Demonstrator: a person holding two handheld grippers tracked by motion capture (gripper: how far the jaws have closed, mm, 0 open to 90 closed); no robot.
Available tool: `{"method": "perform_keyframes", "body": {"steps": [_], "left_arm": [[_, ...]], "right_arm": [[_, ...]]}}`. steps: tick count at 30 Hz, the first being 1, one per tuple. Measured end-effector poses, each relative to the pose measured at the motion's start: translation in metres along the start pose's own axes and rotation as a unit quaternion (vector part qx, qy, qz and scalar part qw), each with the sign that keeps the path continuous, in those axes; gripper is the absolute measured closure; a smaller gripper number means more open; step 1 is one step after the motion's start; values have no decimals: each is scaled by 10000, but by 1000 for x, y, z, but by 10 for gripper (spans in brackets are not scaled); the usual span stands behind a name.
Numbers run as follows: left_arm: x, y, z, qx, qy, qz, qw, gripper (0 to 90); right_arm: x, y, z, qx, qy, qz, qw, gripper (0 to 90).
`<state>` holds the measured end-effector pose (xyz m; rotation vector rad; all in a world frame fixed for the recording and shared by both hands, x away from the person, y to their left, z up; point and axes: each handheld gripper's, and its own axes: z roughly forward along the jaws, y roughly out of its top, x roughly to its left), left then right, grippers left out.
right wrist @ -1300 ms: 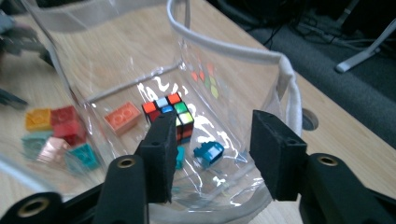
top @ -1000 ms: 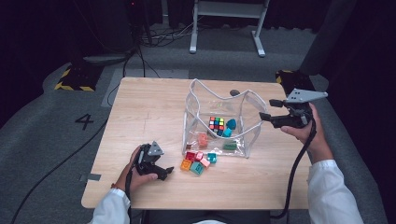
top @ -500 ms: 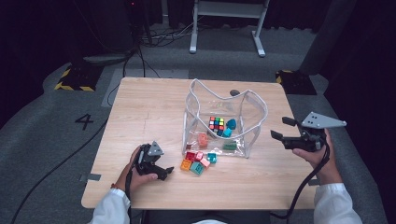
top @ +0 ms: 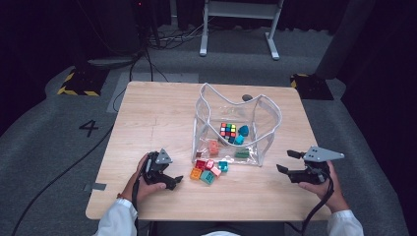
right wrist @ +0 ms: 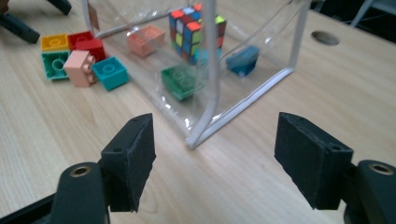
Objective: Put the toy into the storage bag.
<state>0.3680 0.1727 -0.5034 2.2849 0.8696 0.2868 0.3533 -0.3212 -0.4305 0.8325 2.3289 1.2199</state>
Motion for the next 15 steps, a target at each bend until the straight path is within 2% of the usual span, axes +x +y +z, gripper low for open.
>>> {"method": "perform_keyframes", "body": {"steps": [4,7,13,15], "left_arm": [[0,0,0,1,0,-2,10000,31],[0,0,0,1,0,-1,10000,31],[0,0,0,-1,0,-1,10000,32],[0,0,0,-1,-1,1,10000,32]], "right_arm": [[13,-16,16,110,348,91,9993,304],[21,-22,23,229,507,97,9984,307],[35,-29,35,343,729,-3,9967,315],[41,-30,43,377,785,-110,9961,338]]}}
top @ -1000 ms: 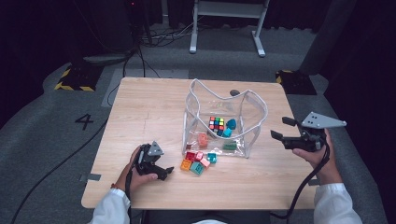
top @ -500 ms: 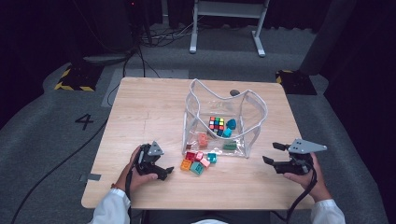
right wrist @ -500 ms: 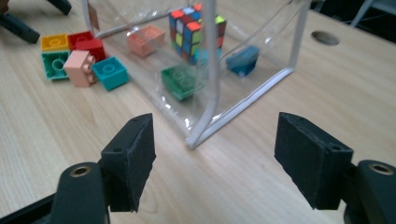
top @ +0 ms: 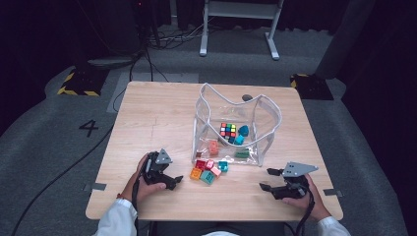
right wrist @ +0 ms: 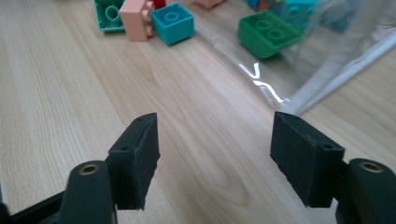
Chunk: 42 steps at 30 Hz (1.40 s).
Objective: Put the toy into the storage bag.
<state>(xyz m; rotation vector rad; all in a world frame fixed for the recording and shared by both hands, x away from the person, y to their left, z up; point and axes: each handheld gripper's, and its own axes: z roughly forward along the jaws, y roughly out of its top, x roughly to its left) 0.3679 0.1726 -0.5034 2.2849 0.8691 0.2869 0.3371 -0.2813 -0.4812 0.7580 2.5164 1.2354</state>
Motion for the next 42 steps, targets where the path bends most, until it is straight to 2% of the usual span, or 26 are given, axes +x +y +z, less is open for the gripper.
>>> {"method": "perform_keyframes", "body": {"steps": [7,12,15,18,21,22,25,27,30,32,33,35,40,41,42], "left_arm": [[0,0,0,2,0,-3,10000,31],[0,0,0,3,-1,-3,10000,31],[0,0,0,1,-1,-6,10000,31],[0,0,0,2,0,-5,10000,31],[0,0,0,2,0,-4,10000,31],[0,0,0,2,0,-4,10000,31],[0,0,0,1,-1,-5,10000,31],[0,0,0,1,0,-4,10000,31],[0,0,0,2,0,-3,10000,31],[0,0,0,2,0,-4,10000,31],[0,0,0,1,0,-6,10000,32],[0,0,0,1,1,-4,10000,32],[0,0,0,-1,0,-4,10000,32],[0,0,0,1,0,-2,10000,32],[0,0,0,1,0,-3,10000,32]], "right_arm": [[15,10,27,47,163,-281,9995,377],[25,26,49,79,451,-440,9980,377],[29,35,61,95,441,-589,9972,374],[34,45,70,45,476,-592,9971,365],[38,54,79,-25,548,-712,9960,362],[40,57,82,-13,555,-593,9967,363],[42,64,90,-73,623,-608,9962,362],[42,68,95,-175,668,-739,9949,361],[43,73,100,-247,630,-783,9946,357],[43,75,105,-231,643,-838,9941,349],[44,76,105,-152,644,-704,9953,348],[44,78,109,-137,661,-652,9956,347],[40,79,117,-117,641,-844,9943,345],[41,79,118,-38,621,-728,9954,342],[41,79,119,29,632,-786,9949,337]]}}
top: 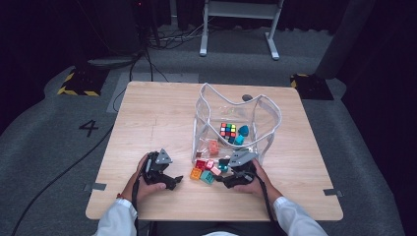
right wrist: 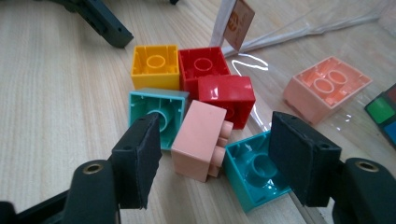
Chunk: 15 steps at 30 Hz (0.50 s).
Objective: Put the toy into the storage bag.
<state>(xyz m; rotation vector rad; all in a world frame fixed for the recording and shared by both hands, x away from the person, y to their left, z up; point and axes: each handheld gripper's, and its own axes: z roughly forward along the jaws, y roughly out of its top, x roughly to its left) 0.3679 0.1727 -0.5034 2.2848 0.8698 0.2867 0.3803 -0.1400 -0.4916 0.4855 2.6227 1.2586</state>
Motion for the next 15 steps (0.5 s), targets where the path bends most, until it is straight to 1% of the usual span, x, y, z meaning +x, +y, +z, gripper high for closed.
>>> {"method": "perform_keyframes", "body": {"steps": [2,3,4,5,7,8,9,10,11,12,13,14,15], "left_arm": [[0,0,0,0,-1,0,10000,32],[0,0,0,0,-1,-1,10000,32],[0,0,0,0,-1,-1,10000,32],[0,0,0,-2,0,-3,10000,32],[0,0,0,-2,1,0,10000,32],[0,0,0,-2,1,0,10000,32],[0,0,0,-8,-2,3,10000,32],[0,0,0,-8,-2,3,10000,32],[0,0,0,-10,-3,-2,10000,33],[0,0,0,-8,-25,3,10000,33],[-1,0,0,-15,-63,-16,10000,33],[-1,-1,0,-27,-57,-34,10000,33],[-1,0,0,-14,-30,18,10000,33]], "right_arm": [[0,-1,3,68,13,-49,10000,332],[0,-2,3,121,35,1,9999,333],[0,-2,3,121,35,1,9999,333],[0,-2,1,107,53,-13,9999,341],[1,-4,-3,189,63,-18,9998,349],[1,-4,-3,189,63,-18,9998,349],[2,-6,-7,222,75,-22,9997,356],[2,-6,-7,222,75,-22,9997,356],[4,-9,-12,211,74,-57,9997,384],[3,-11,-14,195,112,-146,9996,386],[4,-13,-17,206,117,-185,9995,390],[6,-15,-22,267,99,-152,9995,391],[8,-18,-26,309,75,-131,9994,390]]}}
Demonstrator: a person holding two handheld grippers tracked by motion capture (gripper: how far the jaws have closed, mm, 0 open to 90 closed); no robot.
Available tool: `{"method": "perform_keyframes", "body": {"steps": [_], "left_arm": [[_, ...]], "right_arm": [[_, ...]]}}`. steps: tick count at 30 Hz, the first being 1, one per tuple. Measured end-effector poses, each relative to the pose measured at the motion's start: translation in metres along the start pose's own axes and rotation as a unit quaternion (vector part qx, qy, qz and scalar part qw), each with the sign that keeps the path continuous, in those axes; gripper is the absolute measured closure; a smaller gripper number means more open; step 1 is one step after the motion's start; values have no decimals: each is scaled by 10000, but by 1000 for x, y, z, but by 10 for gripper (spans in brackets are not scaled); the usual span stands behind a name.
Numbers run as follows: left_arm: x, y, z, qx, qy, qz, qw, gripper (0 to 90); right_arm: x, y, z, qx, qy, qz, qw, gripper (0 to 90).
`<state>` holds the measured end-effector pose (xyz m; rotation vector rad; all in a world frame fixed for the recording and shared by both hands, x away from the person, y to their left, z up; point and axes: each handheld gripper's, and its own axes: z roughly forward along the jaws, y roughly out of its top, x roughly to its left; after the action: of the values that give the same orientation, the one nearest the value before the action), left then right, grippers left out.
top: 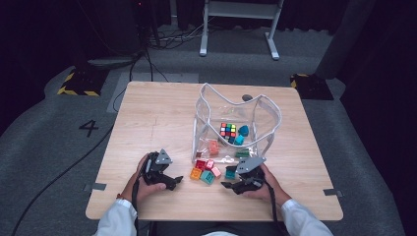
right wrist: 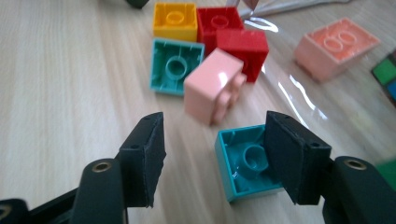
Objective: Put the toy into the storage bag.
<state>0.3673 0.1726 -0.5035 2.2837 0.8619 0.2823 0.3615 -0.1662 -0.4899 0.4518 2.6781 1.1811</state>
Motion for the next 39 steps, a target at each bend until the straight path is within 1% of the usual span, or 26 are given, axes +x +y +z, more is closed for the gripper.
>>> {"method": "perform_keyframes", "body": {"steps": [1,2,3,5,6,7,8,10,11,12,13,14,16,19,20,21,22,23,27,28,32,33,35,36,37,39], "left_arm": [[0,0,0,-2,2,-7,10000,33],[0,0,0,-2,2,-7,10000,33],[0,0,0,-7,-1,-4,10000,33],[0,0,0,1,5,-1,10000,33],[0,0,0,7,-4,6,10000,33],[0,0,0,7,-4,9,10000,33],[0,0,0,7,-4,10,10000,33],[0,0,0,6,-5,10,10000,33],[0,0,0,6,-5,10,10000,33],[0,0,0,8,-4,11,10000,33],[0,0,0,8,-4,11,10000,33],[0,0,0,6,-4,8,10000,33],[0,0,0,6,-5,8,10000,33],[0,0,0,7,-7,7,10000,33],[0,0,0,8,-6,8,10000,33],[0,0,0,8,-6,8,10000,33],[0,0,0,4,-4,3,10000,33],[0,0,0,2,-4,2,10000,33],[0,0,0,3,-9,-1,10000,33],[-1,0,0,1,-8,-2,10000,32],[0,0,0,2,-9,-1,10000,33],[0,0,0,3,-9,1,10000,32],[0,0,0,2,-10,-2,10000,33],[0,0,0,2,-9,-1,10000,33],[0,0,0,2,-9,-1,10000,33],[0,0,0,2,-3,1,10000,33]], "right_arm": [[1,-3,-4,8,-16,-12,10000,390],[4,-6,-8,17,-23,79,10000,389],[4,-10,-11,2,-69,-4,10000,387],[5,-13,-13,-43,-103,-47,9999,385],[7,-16,-18,-54,-149,34,9999,385],[9,-19,-22,-34,-129,75,9999,384],[12,-25,-30,-29,-202,16,9998,383],[15,-30,-37,-106,-237,74,9996,379],[15,-30,-37,-106,-237,74,9996,379],[18,-35,-48,-208,-279,103,9993,371],[18,-35,-48,-208,-279,103,9993,371],[17,-38,-55,-355,-303,133,9988,367],[16,-40,-59,-382,-431,188,9982,358],[12,-42,-59,-361,-500,194,9979,344],[8,-43,-56,-295,-508,267,9979,340],[7,-43,-54,-253,-496,270,9981,339],[6,-43,-50,-214,-487,175,9984,337],[6,-43,-47,-165,-488,147,9986,336],[3,-44,-40,-67,-495,129,9987,340],[0,-44,-38,-60,-434,222,9988,365],[-1,-44,-35,-6,-423,226,9988,397],[-1,-44,-34,-14,-381,193,9991,461],[0,-44,-34,-15,-382,178,9991,483],[0,-44,-35,-5,-389,162,9991,544],[0,-44,-36,7,-398,173,9991,572],[-2,-45,-41,-27,-390,165,9991,586]]}}
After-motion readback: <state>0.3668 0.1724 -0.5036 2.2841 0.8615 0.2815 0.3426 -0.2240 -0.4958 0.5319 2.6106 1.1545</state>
